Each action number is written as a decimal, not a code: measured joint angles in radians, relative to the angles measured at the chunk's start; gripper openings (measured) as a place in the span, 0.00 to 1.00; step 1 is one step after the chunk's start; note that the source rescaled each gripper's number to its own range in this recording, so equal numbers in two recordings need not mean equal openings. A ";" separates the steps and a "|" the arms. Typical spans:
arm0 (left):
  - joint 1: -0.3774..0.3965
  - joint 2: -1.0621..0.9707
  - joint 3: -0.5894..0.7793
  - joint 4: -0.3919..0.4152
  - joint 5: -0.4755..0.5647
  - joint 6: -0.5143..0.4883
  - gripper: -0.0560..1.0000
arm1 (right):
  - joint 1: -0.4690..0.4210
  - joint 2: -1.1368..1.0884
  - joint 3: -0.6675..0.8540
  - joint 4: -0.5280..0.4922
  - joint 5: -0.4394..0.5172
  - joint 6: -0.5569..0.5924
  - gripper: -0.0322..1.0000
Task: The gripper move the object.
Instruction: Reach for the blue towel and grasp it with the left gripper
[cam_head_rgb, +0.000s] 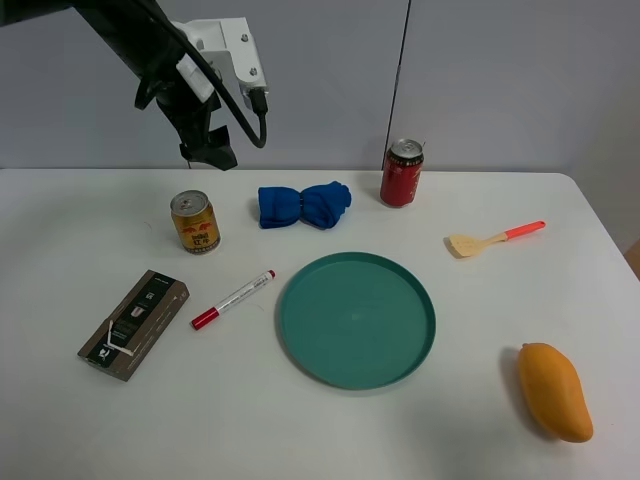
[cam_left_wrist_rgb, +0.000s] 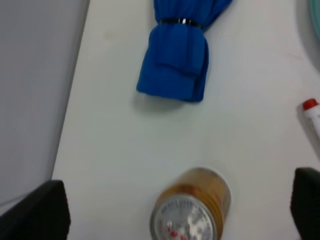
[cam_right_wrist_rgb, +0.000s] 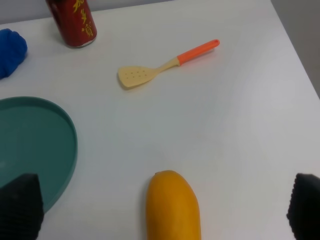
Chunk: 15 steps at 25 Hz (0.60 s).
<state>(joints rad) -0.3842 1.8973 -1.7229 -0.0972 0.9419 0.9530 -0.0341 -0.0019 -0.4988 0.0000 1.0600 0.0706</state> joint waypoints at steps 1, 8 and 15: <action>0.000 0.022 -0.013 -0.013 -0.003 0.015 0.82 | 0.000 0.000 0.000 0.000 0.000 0.000 1.00; -0.003 0.190 -0.084 -0.162 -0.068 0.196 0.82 | 0.000 0.000 0.000 0.000 0.000 0.000 1.00; -0.004 0.312 -0.114 -0.314 -0.171 0.380 0.82 | 0.000 0.000 0.000 0.000 0.000 0.000 1.00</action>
<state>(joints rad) -0.3885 2.2089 -1.8371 -0.4109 0.7709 1.3325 -0.0341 -0.0019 -0.4988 0.0000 1.0600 0.0706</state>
